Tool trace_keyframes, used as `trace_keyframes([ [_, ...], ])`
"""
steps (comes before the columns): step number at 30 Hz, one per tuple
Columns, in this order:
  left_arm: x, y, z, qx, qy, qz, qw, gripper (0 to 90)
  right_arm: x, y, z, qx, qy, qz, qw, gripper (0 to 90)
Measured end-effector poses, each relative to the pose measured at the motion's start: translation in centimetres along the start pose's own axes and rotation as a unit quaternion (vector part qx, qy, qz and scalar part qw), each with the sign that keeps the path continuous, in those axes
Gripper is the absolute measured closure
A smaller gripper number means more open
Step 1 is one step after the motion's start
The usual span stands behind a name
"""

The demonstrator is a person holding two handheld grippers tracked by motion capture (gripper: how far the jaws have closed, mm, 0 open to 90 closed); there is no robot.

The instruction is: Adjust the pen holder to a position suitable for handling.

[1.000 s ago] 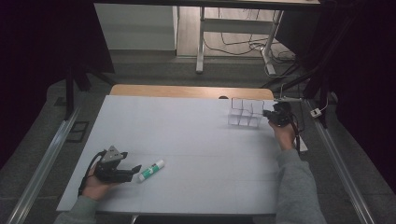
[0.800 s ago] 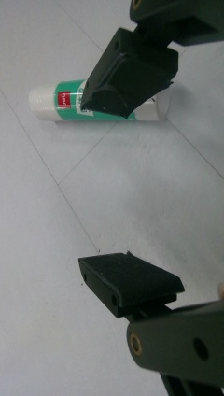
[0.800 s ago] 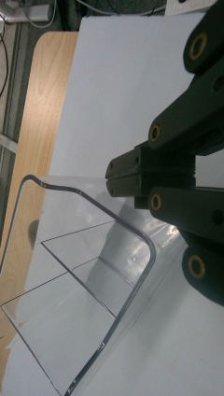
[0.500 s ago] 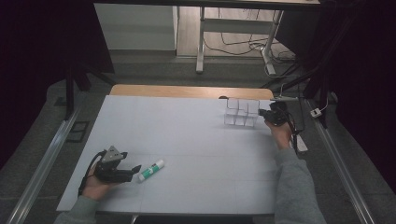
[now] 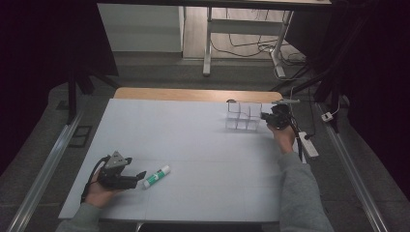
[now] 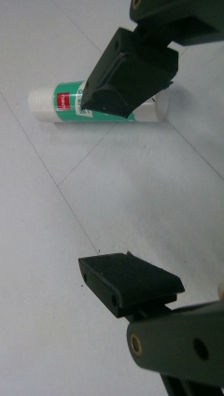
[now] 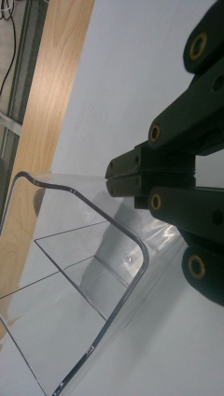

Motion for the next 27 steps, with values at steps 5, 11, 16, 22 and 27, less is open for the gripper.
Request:
trace_keyframes([
  [5,0.0,0.0,0.0,0.000,0.000,0.000,1.0000,21.2,-1.0,0.6,0.2,0.000,-0.004,0.011,0.9999,89.5],
  [11,0.0,0.0,0.0,0.001,0.000,-0.001,1.0000,21.2,-2.1,1.2,0.3,0.002,-0.006,0.024,0.9997,89.4],
  [16,0.0,0.0,0.0,0.000,0.001,-0.002,1.0000,21.2,-3.3,1.3,0.6,0.006,-0.018,0.035,0.9992,89.4],
  [22,0.0,0.0,0.0,0.001,0.000,-0.001,1.0000,21.3,-4.3,1.8,0.9,0.009,-0.024,0.038,0.9989,89.4],
  [27,0.0,0.0,0.0,0.001,0.000,-0.002,1.0000,21.3,-5.1,2.4,1.5,0.007,-0.026,0.040,0.9989,89.4],
])
Point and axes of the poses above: each handheld gripper's, and its own axes: y roughly forward along the jaws, z roughly out of its top, x roughly to its right, the point moved 2 cm from there along y, roughly forward along the jaws, and after that the axes turned 2 degrees about -y, right-handed, at the moved point
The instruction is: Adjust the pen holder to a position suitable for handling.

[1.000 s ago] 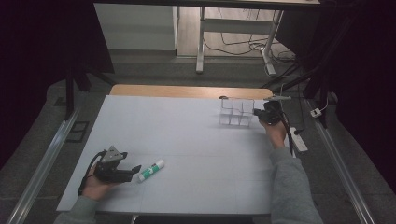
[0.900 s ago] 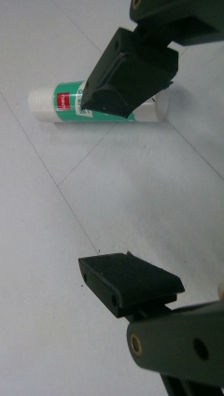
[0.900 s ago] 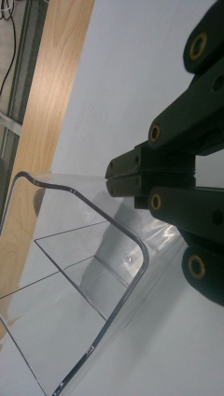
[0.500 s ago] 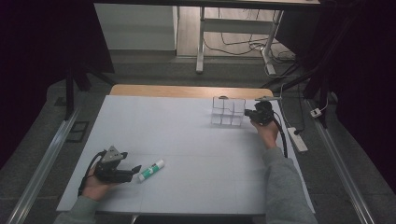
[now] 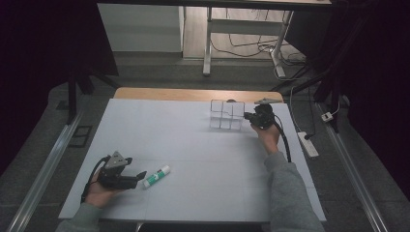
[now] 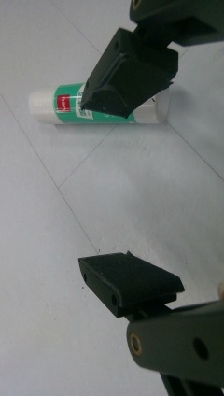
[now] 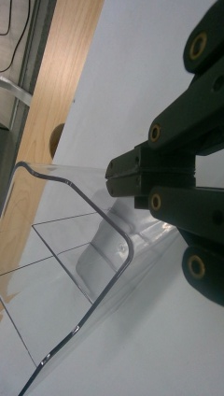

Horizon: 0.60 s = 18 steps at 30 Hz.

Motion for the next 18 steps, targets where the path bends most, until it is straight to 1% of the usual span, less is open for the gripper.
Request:
trace_keyframes([
  [3,0.0,0.0,0.0,0.000,0.000,0.000,1.0000,21.3,-0.3,0.3,0.2,0.001,0.000,0.001,1.0000,89.4],
  [6,0.0,0.0,0.0,0.000,0.001,0.000,1.0000,21.2,-0.9,0.8,0.6,0.001,-0.003,0.006,1.0000,89.4],
  [7,0.0,0.0,0.0,0.000,0.001,0.000,1.0000,21.2,-0.9,0.8,0.6,0.001,-0.003,0.006,1.0000,89.4],
  [12,0.0,0.0,0.0,-0.001,0.001,-0.001,1.0000,21.2,-1.8,1.4,1.0,0.002,-0.009,0.014,0.9999,89.4],
  [18,0.0,0.0,0.0,-0.001,0.001,-0.001,1.0000,21.2,-2.6,2.0,1.4,0.003,-0.011,0.020,0.9997,89.4],
])
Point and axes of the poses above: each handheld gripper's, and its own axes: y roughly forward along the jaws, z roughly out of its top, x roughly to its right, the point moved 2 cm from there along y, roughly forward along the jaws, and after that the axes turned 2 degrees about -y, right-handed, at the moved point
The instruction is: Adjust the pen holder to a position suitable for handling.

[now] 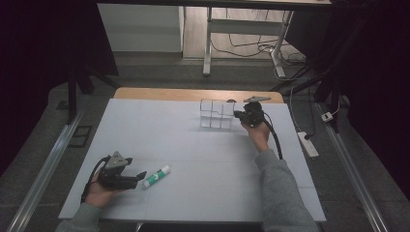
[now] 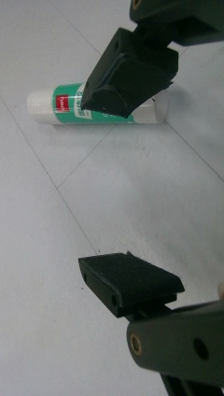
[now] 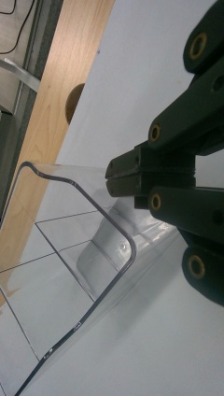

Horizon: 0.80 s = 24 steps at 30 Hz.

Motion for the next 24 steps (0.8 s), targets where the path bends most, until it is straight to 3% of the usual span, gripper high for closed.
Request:
trace_keyframes([
  [16,0.0,0.0,0.0,-0.001,0.001,0.001,1.0000,21.2,-0.8,0.7,0.5,-0.001,-0.004,0.002,1.0000,89.4],
  [24,0.0,0.0,0.0,0.000,0.000,0.001,1.0000,21.2,-1.1,-2.2,-0.6,0.006,-0.015,0.003,0.9999,89.4],
])
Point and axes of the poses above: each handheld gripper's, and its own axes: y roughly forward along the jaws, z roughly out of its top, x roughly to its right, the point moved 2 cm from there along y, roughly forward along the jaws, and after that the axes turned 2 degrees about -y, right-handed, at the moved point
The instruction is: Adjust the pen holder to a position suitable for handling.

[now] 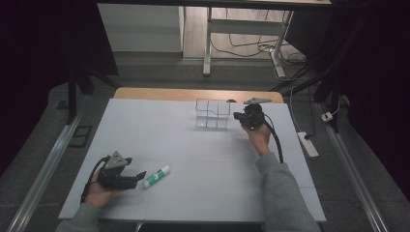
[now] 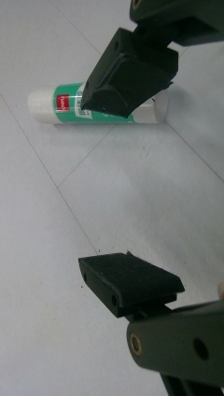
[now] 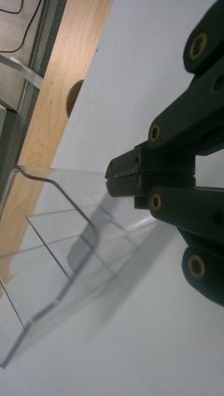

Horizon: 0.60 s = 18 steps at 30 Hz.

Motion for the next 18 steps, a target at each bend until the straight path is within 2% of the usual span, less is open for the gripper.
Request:
trace_keyframes([
  [3,0.1,0.0,0.0,0.000,0.002,-0.001,1.0000,21.3,-0.7,-1.7,-1.1,-0.002,-0.011,0.005,0.9999,89.4],
  [4,0.1,0.0,0.0,0.001,0.001,-0.001,1.0000,21.4,-1.3,-2.8,-1.9,0.000,-0.017,0.010,0.9998,89.4],
  [5,0.0,0.0,0.0,0.001,0.001,-0.001,1.0000,21.4,-1.3,-2.8,-1.9,0.000,-0.017,0.010,0.9998,89.4],
  [9,0.1,0.0,0.1,0.002,0.001,-0.001,1.0000,21.5,-2.3,-5.2,-4.1,-0.004,-0.029,0.019,0.9994,89.4],
  [10,0.1,-0.1,0.1,0.004,0.001,-0.002,1.0000,21.5,-2.3,-5.2,-4.1,-0.004,-0.029,0.019,0.9994,89.4],
  [13,0.0,0.0,0.1,0.003,0.001,-0.002,1.0000,21.6,-2.8,-6.6,-5.3,-0.005,-0.032,0.024,0.9992,89.3],
  [15,0.1,0.1,0.1,0.002,0.003,-0.002,1.0000,21.5,-3.0,-7.6,-6.1,-0.001,-0.028,0.030,0.9992,85.5],
  [18,0.0,0.1,0.1,0.002,0.002,-0.002,1.0000,21.5,-3.4,-9.1,-7.6,0.002,-0.011,0.040,0.9991,71.5],
])
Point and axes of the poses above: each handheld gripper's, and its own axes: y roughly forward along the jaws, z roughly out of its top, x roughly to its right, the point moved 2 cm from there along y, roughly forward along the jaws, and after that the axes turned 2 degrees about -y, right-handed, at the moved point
